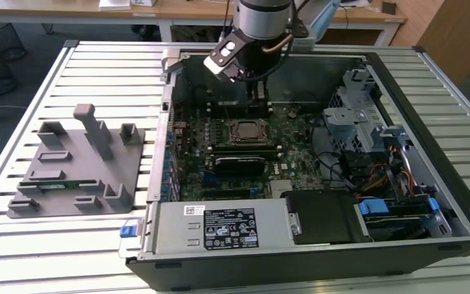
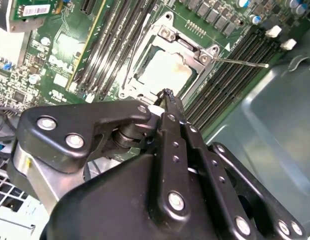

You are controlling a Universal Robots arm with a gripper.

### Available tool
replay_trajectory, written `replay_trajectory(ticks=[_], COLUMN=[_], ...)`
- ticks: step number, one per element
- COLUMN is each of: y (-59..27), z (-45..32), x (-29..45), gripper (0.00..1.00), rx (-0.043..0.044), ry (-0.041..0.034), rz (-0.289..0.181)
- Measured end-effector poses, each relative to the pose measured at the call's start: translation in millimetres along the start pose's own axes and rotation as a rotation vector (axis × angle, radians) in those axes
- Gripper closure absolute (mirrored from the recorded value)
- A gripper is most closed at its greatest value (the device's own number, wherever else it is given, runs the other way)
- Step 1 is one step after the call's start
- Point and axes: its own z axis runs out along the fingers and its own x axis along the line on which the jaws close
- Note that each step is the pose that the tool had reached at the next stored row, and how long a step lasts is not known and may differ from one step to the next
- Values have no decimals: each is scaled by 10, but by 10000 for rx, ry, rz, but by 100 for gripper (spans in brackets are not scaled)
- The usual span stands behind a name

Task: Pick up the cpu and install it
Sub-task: 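Install the first cpu locking lever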

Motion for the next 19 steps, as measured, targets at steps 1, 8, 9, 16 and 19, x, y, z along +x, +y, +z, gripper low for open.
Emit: replay_trajectory(ticks=[1,8,9,16,19], y=[0,0,0,0,0], z=[1,0,0,0,3], x=[0,0,0,0,0], gripper=[89,89,89,89,89], rx=[-2,-8,-10,-14,3], ry=[4,27,31,46,-7], rz=[-152,-1425,-1610,-2870,-3365])
